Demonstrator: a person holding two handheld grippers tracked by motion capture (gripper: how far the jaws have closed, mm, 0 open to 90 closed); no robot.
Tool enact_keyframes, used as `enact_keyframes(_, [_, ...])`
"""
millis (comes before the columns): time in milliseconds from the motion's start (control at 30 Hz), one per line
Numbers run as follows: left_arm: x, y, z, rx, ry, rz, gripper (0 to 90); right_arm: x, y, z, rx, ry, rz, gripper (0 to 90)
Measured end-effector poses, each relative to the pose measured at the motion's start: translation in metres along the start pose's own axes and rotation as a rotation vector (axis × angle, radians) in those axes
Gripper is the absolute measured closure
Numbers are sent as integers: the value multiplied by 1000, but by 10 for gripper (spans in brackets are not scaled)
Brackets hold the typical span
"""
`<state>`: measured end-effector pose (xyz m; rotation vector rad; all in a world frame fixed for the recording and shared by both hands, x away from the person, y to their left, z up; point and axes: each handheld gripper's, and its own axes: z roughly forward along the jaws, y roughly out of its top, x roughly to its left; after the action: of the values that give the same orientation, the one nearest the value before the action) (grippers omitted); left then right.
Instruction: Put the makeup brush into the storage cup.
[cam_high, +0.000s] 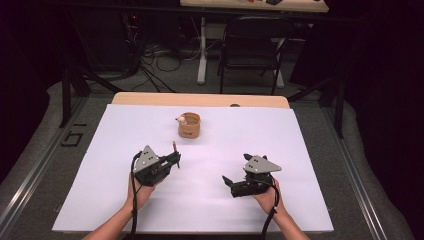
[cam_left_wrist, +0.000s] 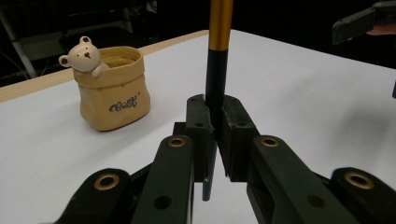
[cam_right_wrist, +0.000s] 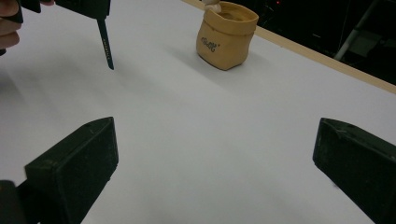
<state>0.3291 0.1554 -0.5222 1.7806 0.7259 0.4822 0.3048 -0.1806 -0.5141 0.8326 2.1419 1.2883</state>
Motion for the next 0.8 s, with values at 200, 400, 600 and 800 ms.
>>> enact_keyframes(200, [2, 5, 1, -10, 4, -8, 833, 2, -3, 0, -2, 7, 5, 0])
enact_keyframes(400, [6, 9, 5, -6, 3, -5, 833, 5, -6, -3, -1, 13, 0, 0])
enact_keyframes(600, [11, 16, 10, -13, 14, -7, 833, 5, -7, -2, 9, 11, -5, 0])
enact_keyframes(800, [14, 23, 15, -13, 16, 5, 833, 5, -7, -2, 10, 12, -13, 0])
